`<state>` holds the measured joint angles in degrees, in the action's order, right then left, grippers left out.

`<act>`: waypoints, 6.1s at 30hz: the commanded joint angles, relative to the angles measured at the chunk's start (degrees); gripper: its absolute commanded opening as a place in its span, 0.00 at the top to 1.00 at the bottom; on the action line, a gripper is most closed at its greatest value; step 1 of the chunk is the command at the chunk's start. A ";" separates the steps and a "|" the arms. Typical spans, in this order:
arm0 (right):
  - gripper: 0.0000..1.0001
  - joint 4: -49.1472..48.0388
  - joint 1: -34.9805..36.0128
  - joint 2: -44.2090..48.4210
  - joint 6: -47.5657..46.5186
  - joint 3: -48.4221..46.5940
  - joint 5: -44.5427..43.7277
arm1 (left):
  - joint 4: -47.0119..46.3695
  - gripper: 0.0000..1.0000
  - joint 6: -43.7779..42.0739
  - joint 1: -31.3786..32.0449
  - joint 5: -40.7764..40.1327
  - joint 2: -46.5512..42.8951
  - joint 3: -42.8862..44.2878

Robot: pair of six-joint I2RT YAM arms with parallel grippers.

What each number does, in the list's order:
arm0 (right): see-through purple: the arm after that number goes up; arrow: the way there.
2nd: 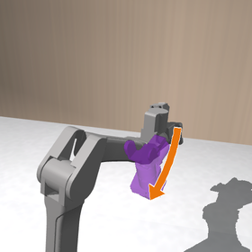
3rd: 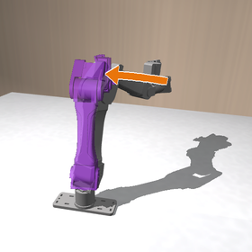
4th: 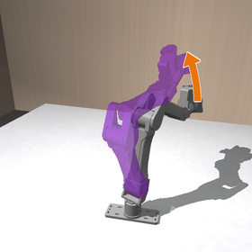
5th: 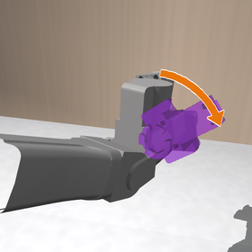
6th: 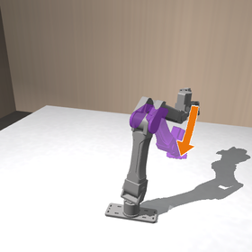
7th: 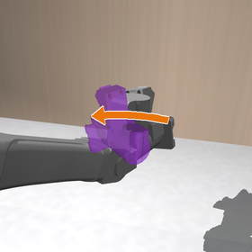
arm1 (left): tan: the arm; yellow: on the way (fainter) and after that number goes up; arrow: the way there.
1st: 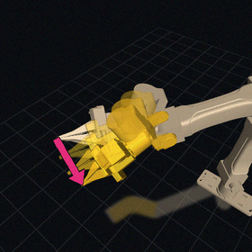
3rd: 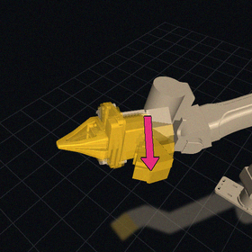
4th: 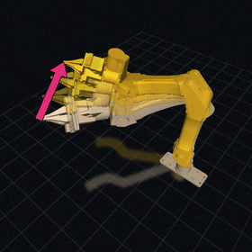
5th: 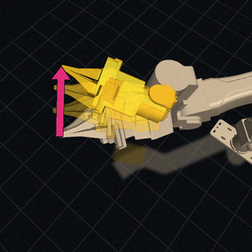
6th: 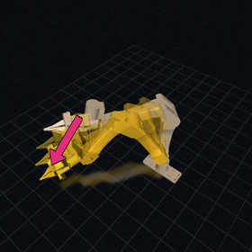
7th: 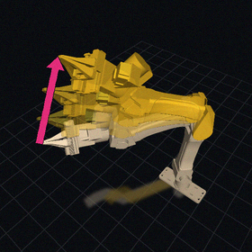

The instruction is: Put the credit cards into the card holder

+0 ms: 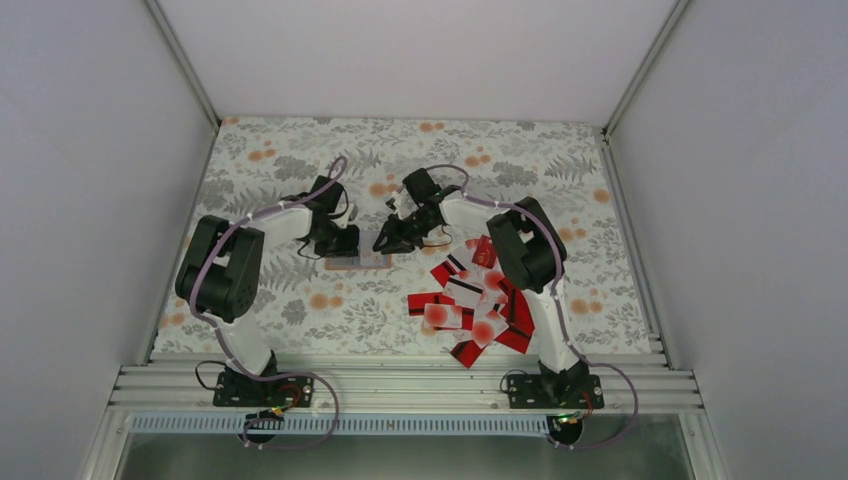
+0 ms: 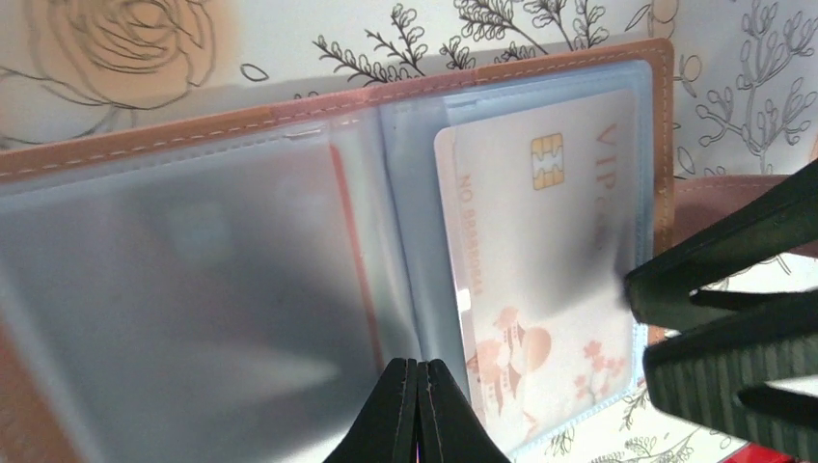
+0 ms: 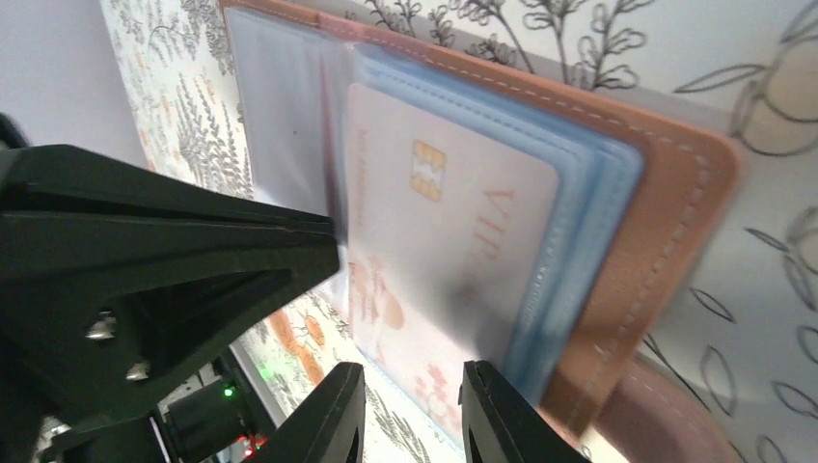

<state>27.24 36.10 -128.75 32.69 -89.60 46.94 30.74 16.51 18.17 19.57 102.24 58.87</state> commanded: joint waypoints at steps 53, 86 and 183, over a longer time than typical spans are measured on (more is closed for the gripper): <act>0.70 -5.22 0.53 -4.30 7.38 -1.10 6.97 | 2.07 0.97 -0.85 -1.21 -7.51 -4.23 -9.83; 0.64 1.70 4.64 -8.10 4.47 -17.96 7.66 | 10.61 0.97 -0.14 -2.91 -7.62 -13.51 -5.37; 0.25 -8.93 -19.37 48.94 8.77 61.96 -11.16 | 1.54 0.70 -0.38 30.08 15.19 20.01 21.57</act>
<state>20.93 16.88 -77.69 41.78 -30.26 36.34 32.51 17.15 47.40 32.99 119.33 79.37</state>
